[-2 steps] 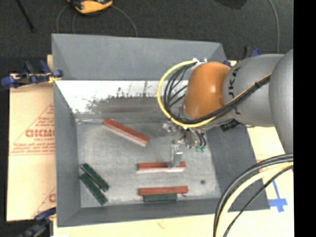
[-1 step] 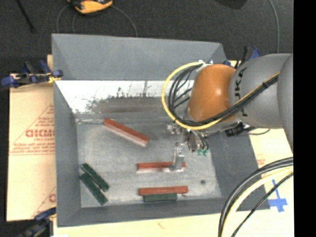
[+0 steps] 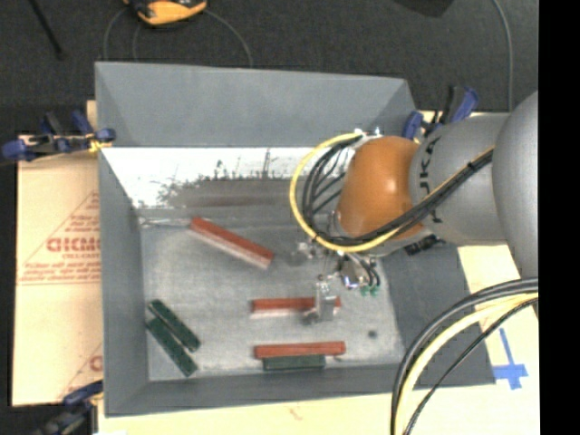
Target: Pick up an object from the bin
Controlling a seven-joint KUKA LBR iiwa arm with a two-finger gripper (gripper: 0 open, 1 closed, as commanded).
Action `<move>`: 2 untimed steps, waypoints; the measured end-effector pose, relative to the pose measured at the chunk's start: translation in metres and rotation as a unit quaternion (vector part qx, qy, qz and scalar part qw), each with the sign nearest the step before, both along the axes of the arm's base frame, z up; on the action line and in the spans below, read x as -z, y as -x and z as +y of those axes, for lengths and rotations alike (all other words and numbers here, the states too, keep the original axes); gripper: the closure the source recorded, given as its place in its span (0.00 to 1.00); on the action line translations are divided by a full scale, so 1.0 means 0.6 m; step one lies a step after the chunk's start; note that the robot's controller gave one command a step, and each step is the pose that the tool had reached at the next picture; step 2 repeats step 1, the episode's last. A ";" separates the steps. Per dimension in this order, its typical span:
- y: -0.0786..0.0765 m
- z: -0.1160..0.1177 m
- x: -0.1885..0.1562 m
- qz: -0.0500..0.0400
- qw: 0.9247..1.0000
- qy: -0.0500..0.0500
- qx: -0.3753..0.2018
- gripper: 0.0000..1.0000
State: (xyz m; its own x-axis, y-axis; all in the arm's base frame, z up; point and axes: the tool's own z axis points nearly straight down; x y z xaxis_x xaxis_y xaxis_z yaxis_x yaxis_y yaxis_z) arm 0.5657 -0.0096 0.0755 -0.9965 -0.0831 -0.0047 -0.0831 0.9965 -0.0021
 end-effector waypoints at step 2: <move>0.017 -0.005 0.007 0.001 1.000 -0.002 0.024 1.00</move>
Offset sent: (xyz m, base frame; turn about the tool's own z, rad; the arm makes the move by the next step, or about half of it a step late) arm 0.0000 0.0000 0.0000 0.0000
